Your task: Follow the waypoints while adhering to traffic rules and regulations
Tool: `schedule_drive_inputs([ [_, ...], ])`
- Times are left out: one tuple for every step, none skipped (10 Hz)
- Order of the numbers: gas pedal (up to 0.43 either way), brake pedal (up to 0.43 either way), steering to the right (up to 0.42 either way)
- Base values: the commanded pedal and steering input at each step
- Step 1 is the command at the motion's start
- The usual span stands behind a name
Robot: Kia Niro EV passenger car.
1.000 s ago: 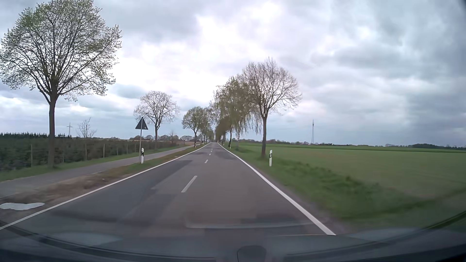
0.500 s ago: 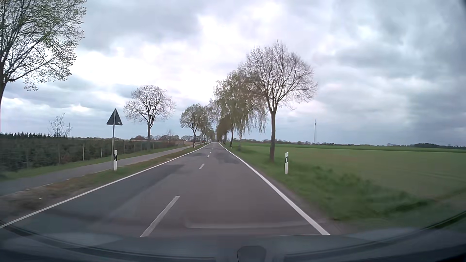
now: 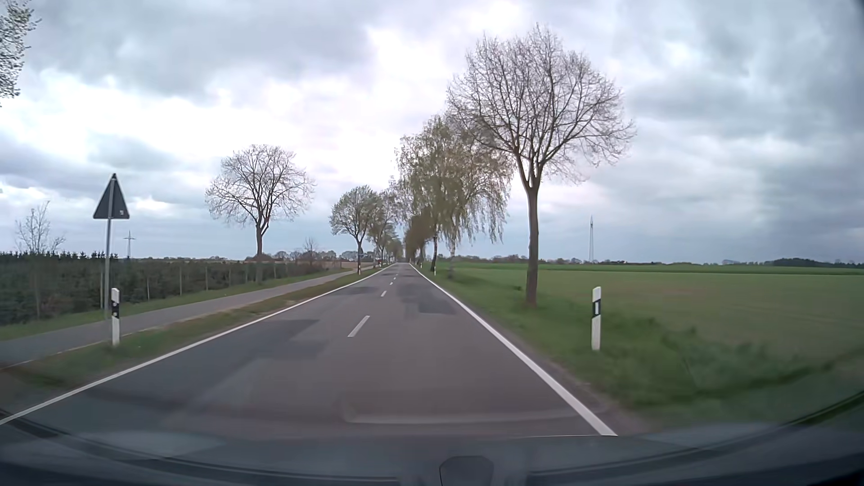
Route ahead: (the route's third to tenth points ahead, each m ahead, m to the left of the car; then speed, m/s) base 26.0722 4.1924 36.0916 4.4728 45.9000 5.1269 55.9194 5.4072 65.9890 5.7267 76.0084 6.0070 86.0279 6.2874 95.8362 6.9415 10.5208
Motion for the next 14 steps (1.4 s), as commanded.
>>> schedule_drive_inputs([
  [0.228,0.0,-0.012],
  [0.228,0.0,-0.012],
  [0.228,0.0,-0.012],
  [0.228,0.0,-0.012],
  [0.228,0.0,-0.012],
  [0.228,0.0,-0.012],
  [0.228,0.0,-0.012],
  [0.228,0.0,-0.012],
  [0.228,0.0,-0.011],
  [0.228,0.0,-0.009],
  [0.228,0.0,-0.006],
  [0.228,0.0,-0.005],
  [0.24,0.0,-0.005],
  [0.24,0.0,-0.005],
])
